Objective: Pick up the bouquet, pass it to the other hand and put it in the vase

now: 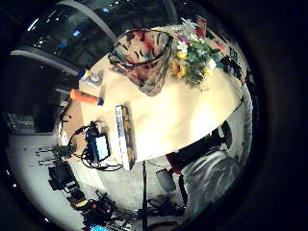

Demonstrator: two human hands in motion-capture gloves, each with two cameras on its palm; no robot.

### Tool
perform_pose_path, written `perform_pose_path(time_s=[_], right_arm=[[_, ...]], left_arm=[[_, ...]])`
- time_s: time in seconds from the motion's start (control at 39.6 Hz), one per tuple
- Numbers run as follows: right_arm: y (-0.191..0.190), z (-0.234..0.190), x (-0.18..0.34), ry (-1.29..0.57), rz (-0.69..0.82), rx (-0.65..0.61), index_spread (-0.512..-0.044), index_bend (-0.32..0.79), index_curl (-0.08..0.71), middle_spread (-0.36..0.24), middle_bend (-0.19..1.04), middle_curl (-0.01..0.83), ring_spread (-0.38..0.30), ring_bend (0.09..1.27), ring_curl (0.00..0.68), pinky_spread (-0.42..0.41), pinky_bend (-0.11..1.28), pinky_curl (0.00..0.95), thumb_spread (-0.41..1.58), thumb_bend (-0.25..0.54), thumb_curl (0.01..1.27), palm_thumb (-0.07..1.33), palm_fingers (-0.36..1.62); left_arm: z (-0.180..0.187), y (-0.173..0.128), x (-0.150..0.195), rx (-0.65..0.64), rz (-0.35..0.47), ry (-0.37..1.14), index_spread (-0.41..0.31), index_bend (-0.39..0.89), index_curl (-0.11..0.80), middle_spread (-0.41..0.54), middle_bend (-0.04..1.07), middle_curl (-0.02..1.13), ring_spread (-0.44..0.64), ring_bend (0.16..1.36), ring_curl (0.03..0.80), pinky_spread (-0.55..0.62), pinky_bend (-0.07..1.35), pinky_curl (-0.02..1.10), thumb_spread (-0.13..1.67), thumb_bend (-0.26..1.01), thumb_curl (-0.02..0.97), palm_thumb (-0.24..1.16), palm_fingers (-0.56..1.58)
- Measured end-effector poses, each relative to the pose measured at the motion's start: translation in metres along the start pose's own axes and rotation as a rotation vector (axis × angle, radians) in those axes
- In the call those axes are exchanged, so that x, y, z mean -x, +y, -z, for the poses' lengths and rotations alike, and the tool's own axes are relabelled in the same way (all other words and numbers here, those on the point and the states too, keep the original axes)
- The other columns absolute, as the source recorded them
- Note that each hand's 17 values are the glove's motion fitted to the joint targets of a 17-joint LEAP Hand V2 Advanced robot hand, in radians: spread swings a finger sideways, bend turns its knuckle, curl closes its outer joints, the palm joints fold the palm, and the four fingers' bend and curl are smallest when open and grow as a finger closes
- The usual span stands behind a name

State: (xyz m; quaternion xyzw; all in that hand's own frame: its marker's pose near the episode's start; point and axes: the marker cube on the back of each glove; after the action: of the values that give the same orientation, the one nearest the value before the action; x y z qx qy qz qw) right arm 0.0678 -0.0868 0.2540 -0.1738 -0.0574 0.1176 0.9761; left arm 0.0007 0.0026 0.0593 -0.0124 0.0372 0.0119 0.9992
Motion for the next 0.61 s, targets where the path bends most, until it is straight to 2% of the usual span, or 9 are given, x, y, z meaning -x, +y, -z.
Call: perform_pose_path(time_s=[0.08, 0.18, 0.23, 0.25, 0.3, 0.35, 0.4, 0.48, 0.61], right_arm=[[-0.002, 0.004, -0.001, 0.103, -0.065, -0.071, -0.347, 0.52, 0.274, -0.142, 0.29, 0.361, -0.061, 0.41, 0.235, 0.246, 0.47, 0.255, 0.94, 0.034, 0.39, 0.86, 0.67], [0.004, 0.019, 0.009, 0.183, -0.045, -0.076, -0.315, 0.63, 0.358, -0.155, 0.23, 0.363, -0.098, 0.36, 0.256, 0.208, 0.41, 0.266, 1.05, 0.075, 0.38, 0.93, 0.71], [0.004, 0.028, 0.014, 0.190, -0.020, -0.137, -0.298, 0.55, 0.354, -0.169, 0.34, 0.400, -0.148, 0.44, 0.281, 0.156, 0.33, 0.246, 1.09, 0.076, 0.38, 0.93, 0.87], [0.003, 0.031, 0.015, 0.191, -0.025, -0.185, -0.295, 0.44, 0.326, -0.185, 0.46, 0.435, -0.182, 0.55, 0.312, 0.080, 0.30, 0.239, 1.11, 0.076, 0.37, 0.94, 1.06], [0.002, 0.037, 0.016, 0.199, -0.059, -0.312, -0.287, 0.28, 0.300, -0.194, 0.49, 0.449, -0.199, 0.66, 0.338, -0.078, 0.40, 0.273, 1.12, 0.073, 0.37, 0.94, 1.30], [0.002, 0.041, 0.016, 0.212, -0.100, -0.442, -0.278, 0.25, 0.321, -0.191, 0.53, 0.478, -0.195, 0.74, 0.386, -0.117, 0.48, 0.311, 1.13, 0.051, 0.36, 0.92, 1.39], [0.005, 0.043, 0.017, 0.206, -0.133, -0.540, -0.270, 0.30, 0.352, -0.189, 0.58, 0.511, -0.191, 0.79, 0.425, -0.120, 0.57, 0.354, 1.09, -0.016, 0.34, 0.84, 1.51], [0.004, 0.047, 0.022, 0.081, -0.130, -0.662, -0.256, 0.40, 0.391, -0.183, 0.68, 0.554, -0.188, 0.87, 0.474, -0.137, 0.63, 0.391, 1.07, -0.048, 0.32, 0.78, 1.57], [0.005, 0.054, 0.041, -0.318, -0.031, -0.721, -0.237, 0.54, 0.459, -0.176, 0.78, 0.602, -0.187, 0.95, 0.528, -0.148, 0.72, 0.455, 1.09, -0.014, 0.32, 0.79, 1.52]], left_arm=[[-0.006, -0.001, 0.001, 0.040, 0.001, 0.039, 0.041, 0.12, 0.192, 0.411, 0.19, 0.22, 0.55, 0.41, 0.195, 0.51, 0.18, 0.26, 1.04, -0.02, 0.308, 0.37, -0.11], [-0.012, -0.001, 0.001, 0.086, 0.010, 0.118, 0.041, 0.13, 0.195, 0.407, 0.20, 0.24, 0.55, 0.40, 0.196, 0.51, 0.17, 0.25, 1.04, -0.02, 0.311, 0.38, -0.11], [-0.010, -0.002, 0.000, 0.065, 0.005, 0.109, 0.041, 0.13, 0.197, 0.406, 0.19, 0.24, 0.55, 0.41, 0.197, 0.51, 0.18, 0.25, 1.05, -0.02, 0.312, 0.39, -0.11], [-0.008, -0.002, 0.000, 0.049, 0.000, 0.095, 0.041, 0.14, 0.199, 0.406, 0.19, 0.24, 0.55, 0.40, 0.197, 0.51, 0.17, 0.25, 1.05, -0.01, 0.314, 0.40, -0.11], [-0.003, -0.001, 0.000, 0.020, -0.008, 0.074, 0.041, 0.14, 0.205, 0.405, 0.18, 0.24, 0.55, 0.40, 0.197, 0.51, 0.17, 0.25, 1.06, -0.01, 0.315, 0.41, -0.10], [0.001, 0.000, 0.001, 0.002, -0.014, 0.078, 0.041, 0.15, 0.211, 0.405, 0.19, 0.24, 0.55, 0.40, 0.196, 0.51, 0.17, 0.25, 1.07, -0.01, 0.319, 0.42, -0.10], [0.005, 0.000, 0.002, -0.009, -0.013, 0.090, 0.041, 0.15, 0.217, 0.400, 0.18, 0.25, 0.55, 0.40, 0.199, 0.51, 0.17, 0.24, 1.07, -0.01, 0.320, 0.43, -0.09], [0.013, 0.002, 0.006, -0.026, 0.001, 0.086, 0.037, 0.14, 0.220, 0.404, 0.18, 0.24, 0.55, 0.41, 0.205, 0.51, 0.17, 0.24, 1.08, -0.01, 0.324, 0.44, -0.10], [0.023, 0.003, 0.011, -0.080, 0.020, 0.101, 0.035, 0.13, 0.219, 0.408, 0.16, 0.24, 0.54, 0.43, 0.213, 0.51, 0.19, 0.25, 1.09, -0.01, 0.329, 0.46, -0.11]])
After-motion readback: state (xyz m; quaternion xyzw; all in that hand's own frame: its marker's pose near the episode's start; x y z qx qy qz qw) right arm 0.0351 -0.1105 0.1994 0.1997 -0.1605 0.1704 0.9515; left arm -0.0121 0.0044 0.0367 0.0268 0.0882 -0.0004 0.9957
